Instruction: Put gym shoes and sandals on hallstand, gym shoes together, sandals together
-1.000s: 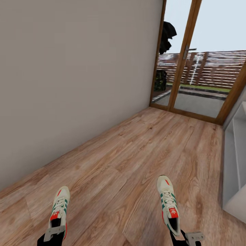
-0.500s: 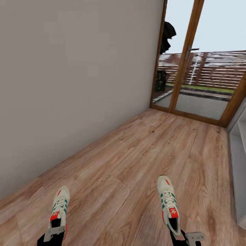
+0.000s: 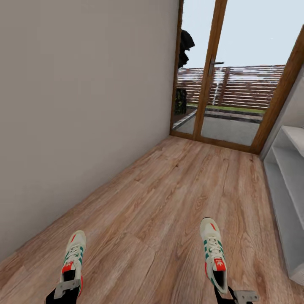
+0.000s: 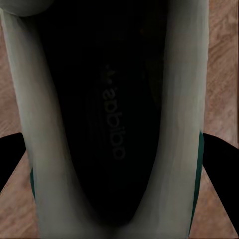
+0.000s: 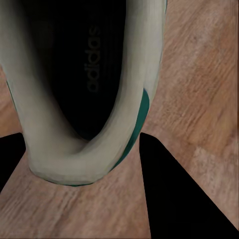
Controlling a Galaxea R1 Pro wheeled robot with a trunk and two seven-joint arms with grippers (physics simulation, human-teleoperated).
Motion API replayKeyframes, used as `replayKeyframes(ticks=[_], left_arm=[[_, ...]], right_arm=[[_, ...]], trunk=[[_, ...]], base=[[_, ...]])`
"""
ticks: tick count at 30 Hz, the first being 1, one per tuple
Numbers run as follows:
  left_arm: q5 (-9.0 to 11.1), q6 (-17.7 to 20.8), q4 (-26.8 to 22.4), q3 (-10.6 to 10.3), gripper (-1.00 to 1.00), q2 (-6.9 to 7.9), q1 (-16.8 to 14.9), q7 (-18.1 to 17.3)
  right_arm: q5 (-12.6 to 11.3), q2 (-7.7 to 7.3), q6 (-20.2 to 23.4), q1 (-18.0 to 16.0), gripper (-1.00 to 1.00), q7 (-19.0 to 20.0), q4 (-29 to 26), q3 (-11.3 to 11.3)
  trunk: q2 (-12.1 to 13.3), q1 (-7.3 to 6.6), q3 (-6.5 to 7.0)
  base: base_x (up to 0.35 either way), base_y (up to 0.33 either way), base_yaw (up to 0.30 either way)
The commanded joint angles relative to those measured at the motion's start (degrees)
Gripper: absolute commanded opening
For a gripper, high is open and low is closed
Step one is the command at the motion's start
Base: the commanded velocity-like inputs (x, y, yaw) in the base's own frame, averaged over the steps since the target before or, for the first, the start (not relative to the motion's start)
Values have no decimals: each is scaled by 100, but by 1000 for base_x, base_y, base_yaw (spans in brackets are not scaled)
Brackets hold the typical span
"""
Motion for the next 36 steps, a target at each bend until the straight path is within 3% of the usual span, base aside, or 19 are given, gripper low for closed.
replayKeyframes(ticks=[1,16,36], left_arm=[[57,-12,3,-2,-100,2,-3,-43],[22,-12,1,-7,-100,2,-3,-46],[11,-12,11,-10,-100,2,-3,-52]], right_arm=[[9,9,-9,-7,-100,53,-7,-49],[16,22,-9,-6,-100,67,-1,-54],[23,23,-9,-7,-100,84,6,-53]], trunk=[[-1,2,-4],[-1,2,-22],[-1,2,-36]], base=[[315,153,-298],[317,144,-300],[336,5,-300]])
